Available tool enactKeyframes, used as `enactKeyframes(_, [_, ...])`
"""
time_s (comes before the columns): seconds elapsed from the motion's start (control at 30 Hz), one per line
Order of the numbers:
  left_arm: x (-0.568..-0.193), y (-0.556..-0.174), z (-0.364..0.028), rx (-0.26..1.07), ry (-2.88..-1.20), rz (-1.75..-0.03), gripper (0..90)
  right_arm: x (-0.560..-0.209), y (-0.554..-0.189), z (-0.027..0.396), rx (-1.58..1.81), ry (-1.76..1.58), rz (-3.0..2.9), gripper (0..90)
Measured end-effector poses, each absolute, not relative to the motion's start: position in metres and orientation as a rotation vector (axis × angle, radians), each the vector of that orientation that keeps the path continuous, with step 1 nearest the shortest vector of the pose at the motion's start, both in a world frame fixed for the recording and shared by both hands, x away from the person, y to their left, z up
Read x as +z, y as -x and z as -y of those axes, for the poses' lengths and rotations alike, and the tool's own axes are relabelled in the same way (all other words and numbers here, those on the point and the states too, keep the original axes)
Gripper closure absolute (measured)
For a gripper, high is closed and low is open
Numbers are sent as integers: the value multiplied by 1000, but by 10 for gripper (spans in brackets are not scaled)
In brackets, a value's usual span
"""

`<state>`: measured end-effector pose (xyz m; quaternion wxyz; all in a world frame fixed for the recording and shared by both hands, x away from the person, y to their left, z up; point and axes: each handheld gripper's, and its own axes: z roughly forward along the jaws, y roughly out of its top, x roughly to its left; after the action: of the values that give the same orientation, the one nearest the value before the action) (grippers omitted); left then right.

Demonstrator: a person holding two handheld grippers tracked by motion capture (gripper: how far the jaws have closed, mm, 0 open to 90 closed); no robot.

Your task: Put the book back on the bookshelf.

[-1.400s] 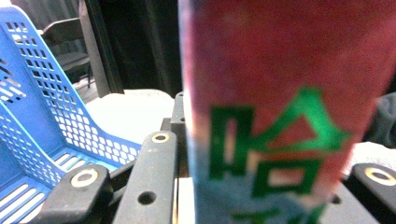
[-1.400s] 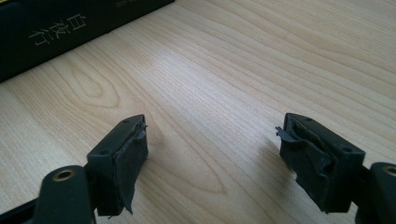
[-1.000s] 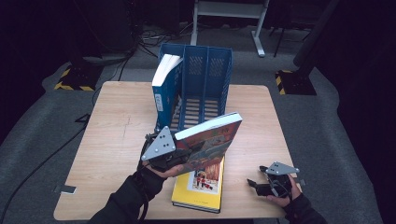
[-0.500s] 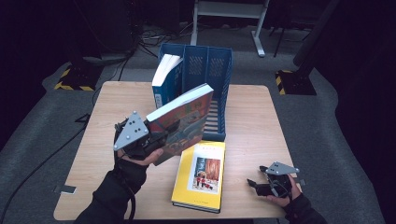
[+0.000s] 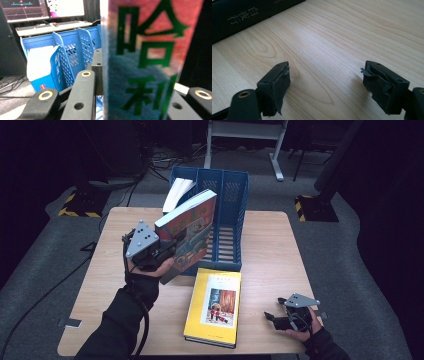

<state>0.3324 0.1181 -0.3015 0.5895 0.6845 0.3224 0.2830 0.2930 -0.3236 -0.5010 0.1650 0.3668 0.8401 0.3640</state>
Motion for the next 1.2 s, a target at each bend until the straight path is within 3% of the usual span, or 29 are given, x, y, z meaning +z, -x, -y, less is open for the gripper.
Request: enactKeyframes(1.2, [-320,-434,-51,773,-1543,-1040,740,-501,-291,323,1037,-1031,-2400,215])
